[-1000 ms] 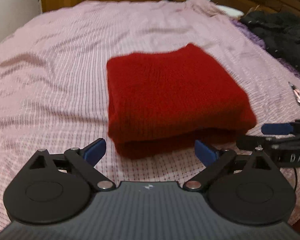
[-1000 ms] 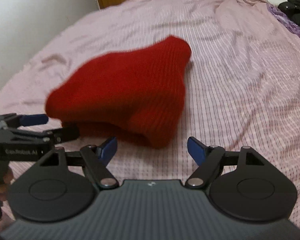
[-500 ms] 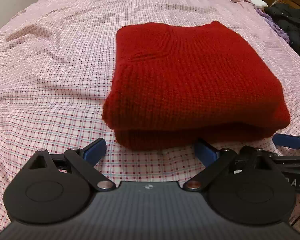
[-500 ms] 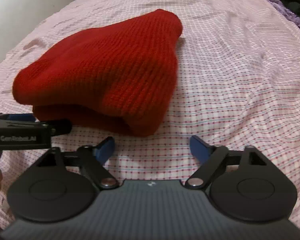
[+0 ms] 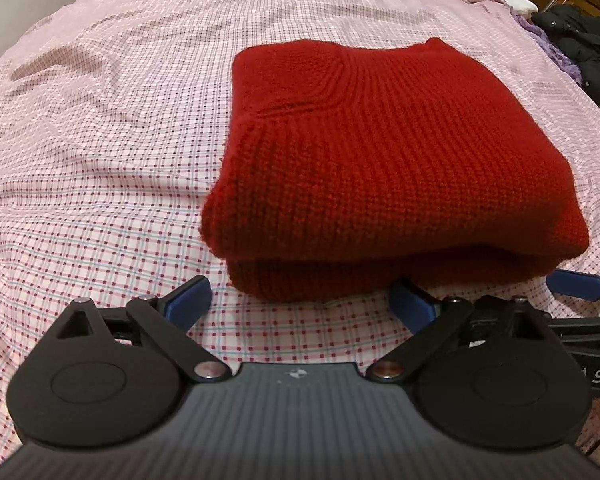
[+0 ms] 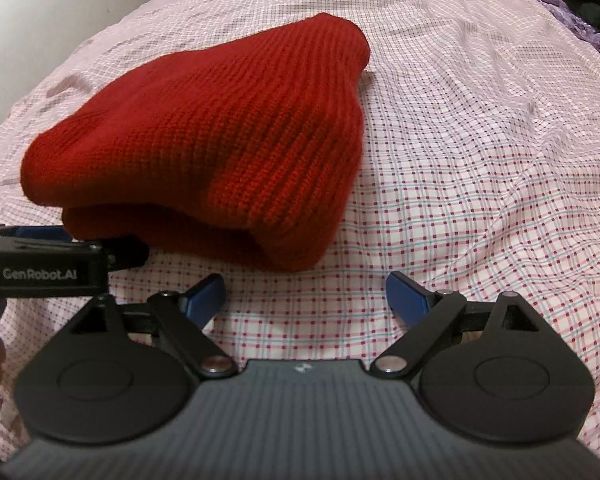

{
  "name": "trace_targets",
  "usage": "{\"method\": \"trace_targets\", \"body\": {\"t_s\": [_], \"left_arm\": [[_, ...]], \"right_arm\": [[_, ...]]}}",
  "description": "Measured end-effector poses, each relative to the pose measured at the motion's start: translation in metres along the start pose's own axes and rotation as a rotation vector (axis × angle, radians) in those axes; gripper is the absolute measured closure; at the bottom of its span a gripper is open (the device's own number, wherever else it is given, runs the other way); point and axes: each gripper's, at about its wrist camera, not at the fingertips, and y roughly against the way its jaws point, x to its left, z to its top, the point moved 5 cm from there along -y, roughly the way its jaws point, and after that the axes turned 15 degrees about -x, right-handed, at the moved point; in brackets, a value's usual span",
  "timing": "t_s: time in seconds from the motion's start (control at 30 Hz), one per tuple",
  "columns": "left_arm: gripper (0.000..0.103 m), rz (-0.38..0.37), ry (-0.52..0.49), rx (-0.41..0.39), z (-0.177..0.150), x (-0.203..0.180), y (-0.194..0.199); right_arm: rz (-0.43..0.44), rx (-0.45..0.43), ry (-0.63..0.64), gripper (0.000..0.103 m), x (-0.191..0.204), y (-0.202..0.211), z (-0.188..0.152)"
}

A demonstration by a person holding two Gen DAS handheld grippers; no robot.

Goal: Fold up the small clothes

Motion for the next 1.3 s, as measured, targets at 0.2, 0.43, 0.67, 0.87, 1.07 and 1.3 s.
{"method": "trace_targets", "body": {"t_s": [0.2, 0.43, 0.67, 0.87, 1.07, 1.3], "left_arm": [[0.003, 0.002, 0.002, -0.007, -0.0015, -0.0046, 0.0003], [0.003, 0.001, 0.006, -0.007, -0.004, -0.0027, 0.0011], [0.003, 0.0, 0.009, -0.005, -0.005, -0.0008, 0.0003], [0.003, -0.001, 0.01, -0.005, -0.0053, 0.0, -0.0002], [0.003, -0.001, 0.01, -0.004, -0.0053, 0.0006, -0.0005], [0.003, -0.001, 0.009, -0.003, -0.0055, 0.0007, -0.0009]], "right_arm": [[0.001, -0.003, -0.004, 0.012, 0.0004, -0.0009, -0.0002], [0.001, -0.002, -0.004, 0.012, 0.0, -0.0002, -0.0004], [0.001, -0.002, -0.003, 0.012, -0.0003, -0.0005, -0.0006], [0.001, -0.001, -0.004, 0.012, -0.0004, -0.0006, -0.0004], [0.001, -0.002, -0.004, 0.012, -0.0004, -0.0008, -0.0002], [0.001, -0.001, -0.004, 0.012, -0.0004, -0.0011, -0.0003]]}}
